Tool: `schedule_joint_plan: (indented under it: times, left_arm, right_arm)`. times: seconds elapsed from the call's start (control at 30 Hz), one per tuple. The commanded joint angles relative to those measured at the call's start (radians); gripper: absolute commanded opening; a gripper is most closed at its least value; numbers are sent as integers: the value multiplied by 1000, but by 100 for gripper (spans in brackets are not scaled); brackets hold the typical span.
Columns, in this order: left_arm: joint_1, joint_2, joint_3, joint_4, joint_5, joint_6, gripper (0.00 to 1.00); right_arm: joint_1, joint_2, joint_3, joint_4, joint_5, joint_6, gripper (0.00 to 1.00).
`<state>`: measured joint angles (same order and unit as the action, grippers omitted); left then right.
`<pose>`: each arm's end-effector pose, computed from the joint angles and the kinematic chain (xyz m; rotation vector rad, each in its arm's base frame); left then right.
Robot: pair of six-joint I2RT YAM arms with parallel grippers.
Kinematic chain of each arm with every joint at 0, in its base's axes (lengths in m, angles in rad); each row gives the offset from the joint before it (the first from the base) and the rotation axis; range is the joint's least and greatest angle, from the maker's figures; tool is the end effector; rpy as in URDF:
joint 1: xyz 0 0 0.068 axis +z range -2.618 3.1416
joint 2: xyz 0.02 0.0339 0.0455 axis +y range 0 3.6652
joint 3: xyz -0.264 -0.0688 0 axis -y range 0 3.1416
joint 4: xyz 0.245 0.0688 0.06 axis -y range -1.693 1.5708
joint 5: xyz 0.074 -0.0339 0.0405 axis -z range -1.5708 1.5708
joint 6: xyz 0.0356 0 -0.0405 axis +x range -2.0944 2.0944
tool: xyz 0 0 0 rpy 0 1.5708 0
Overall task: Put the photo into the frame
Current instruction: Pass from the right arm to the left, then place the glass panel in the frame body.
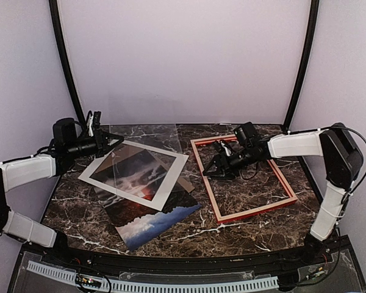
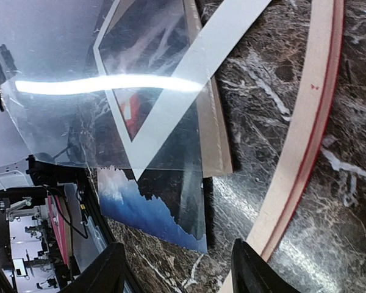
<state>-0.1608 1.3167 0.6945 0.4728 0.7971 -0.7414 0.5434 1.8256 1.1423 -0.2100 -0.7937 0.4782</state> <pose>0.2777 -0.0708 0.2603 0.1072 1.8653 -1.3248 0.3091 0.2164 0.1837 -0.4663 2.5740 1.3918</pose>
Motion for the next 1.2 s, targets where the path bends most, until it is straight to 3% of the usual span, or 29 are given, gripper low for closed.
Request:
schedule_joint_plan:
  times: [0.0, 0.2, 0.77, 1.17]
  left_arm:
    - [-2, -111, 104, -253, -24, 136, 0]
    - [-2, -171, 208, -418, -24, 179, 0]
    - [-3, -212, 357, -564, -98, 233, 0]
    - [-5, -264, 398, -648, -150, 257, 0]
  right_arm:
    - [3, -82, -34, -128, 175, -89, 62]
    - [33, -121, -128, -149, 274, -98, 66]
    - [267, -132, -300, 18, 375, 48, 70]
    - [487, -69, -265, 138, 381, 135, 68]
